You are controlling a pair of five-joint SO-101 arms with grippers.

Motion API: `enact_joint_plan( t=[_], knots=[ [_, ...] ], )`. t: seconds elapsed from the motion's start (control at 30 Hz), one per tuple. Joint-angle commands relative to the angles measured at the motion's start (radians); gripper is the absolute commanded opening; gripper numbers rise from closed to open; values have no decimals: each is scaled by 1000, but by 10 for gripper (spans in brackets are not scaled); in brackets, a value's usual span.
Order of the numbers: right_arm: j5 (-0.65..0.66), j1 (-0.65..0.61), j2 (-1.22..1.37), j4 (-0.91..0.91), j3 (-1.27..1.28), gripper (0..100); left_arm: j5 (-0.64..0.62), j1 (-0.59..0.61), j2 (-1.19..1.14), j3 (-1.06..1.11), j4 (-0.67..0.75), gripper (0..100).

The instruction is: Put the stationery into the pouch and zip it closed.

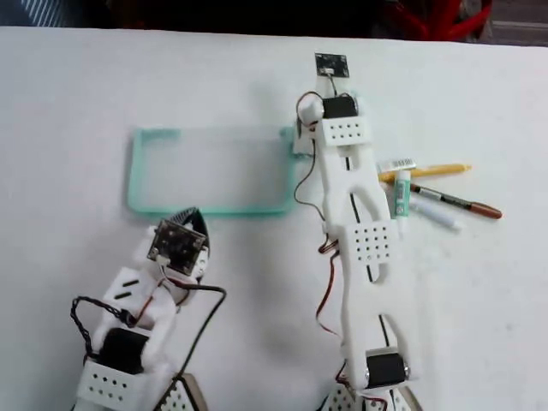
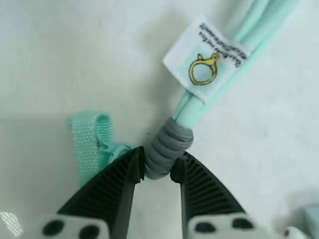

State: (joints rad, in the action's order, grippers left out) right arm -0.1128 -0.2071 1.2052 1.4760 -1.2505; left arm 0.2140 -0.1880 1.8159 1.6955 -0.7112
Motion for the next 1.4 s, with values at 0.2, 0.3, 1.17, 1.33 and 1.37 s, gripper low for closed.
enact_joint_plan(
  t=[0.2,0.3,1.17,1.33,1.37],
  knots=[
    [9,12,-24,36,-28,17,3,-5,8,-3,-3,90],
    [9,13,-24,39,-28,17,6,-5,8,-3,-3,90],
    [-137,79,-21,254,-290,17,8,-13,7,-3,-5,88],
    [-98,56,-44,257,-262,17,8,-13,7,-3,-5,88],
    [-94,50,-61,257,-241,17,8,-13,7,-3,-5,88]
  ],
)
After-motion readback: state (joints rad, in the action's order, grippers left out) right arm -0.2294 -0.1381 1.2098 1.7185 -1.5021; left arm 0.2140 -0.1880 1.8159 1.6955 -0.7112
